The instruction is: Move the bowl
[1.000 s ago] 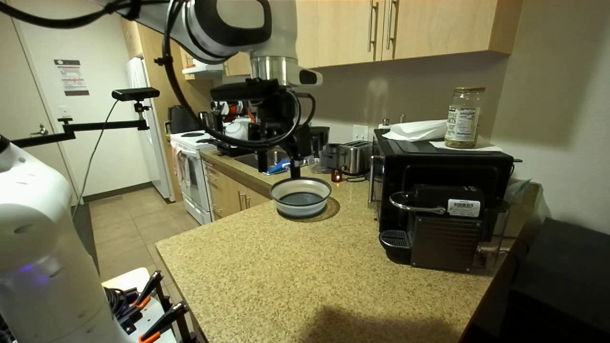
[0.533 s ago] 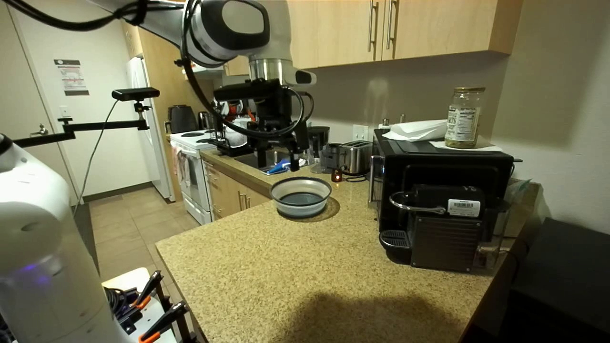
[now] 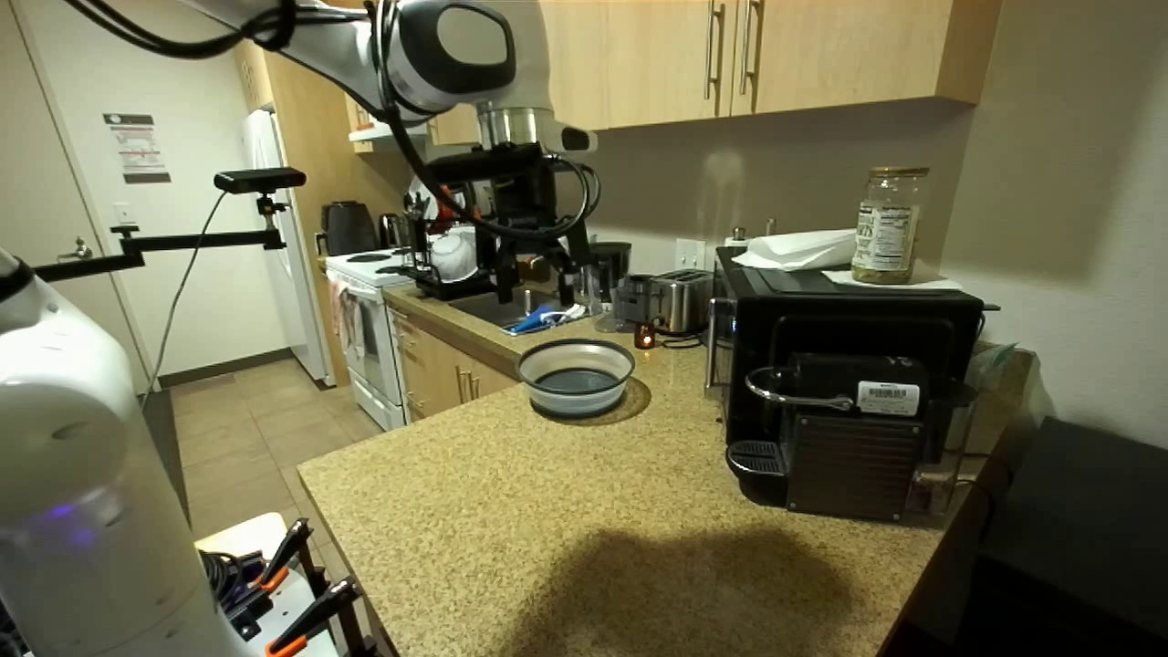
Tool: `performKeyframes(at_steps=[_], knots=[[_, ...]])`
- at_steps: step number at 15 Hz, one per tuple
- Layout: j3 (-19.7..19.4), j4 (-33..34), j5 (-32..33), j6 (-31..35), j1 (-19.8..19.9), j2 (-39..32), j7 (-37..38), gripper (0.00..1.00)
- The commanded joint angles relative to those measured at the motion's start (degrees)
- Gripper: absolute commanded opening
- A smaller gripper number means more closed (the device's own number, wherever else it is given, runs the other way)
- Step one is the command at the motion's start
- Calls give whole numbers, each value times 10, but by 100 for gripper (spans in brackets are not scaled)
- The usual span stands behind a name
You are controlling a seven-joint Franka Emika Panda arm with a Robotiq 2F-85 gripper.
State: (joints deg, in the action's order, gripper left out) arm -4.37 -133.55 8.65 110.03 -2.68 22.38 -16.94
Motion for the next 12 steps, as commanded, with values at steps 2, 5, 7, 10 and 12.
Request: performKeyframes(at_steps=[2, 5, 7, 10, 12], knots=[[12, 10, -4, -1, 4, -10, 2, 100], [16, 14, -3, -1, 3, -17, 5, 100], [16, 14, -3, -1, 3, -17, 5, 100], [16, 14, -3, -1, 3, -17, 5, 100], [16, 14, -3, -1, 3, -17, 5, 100]])
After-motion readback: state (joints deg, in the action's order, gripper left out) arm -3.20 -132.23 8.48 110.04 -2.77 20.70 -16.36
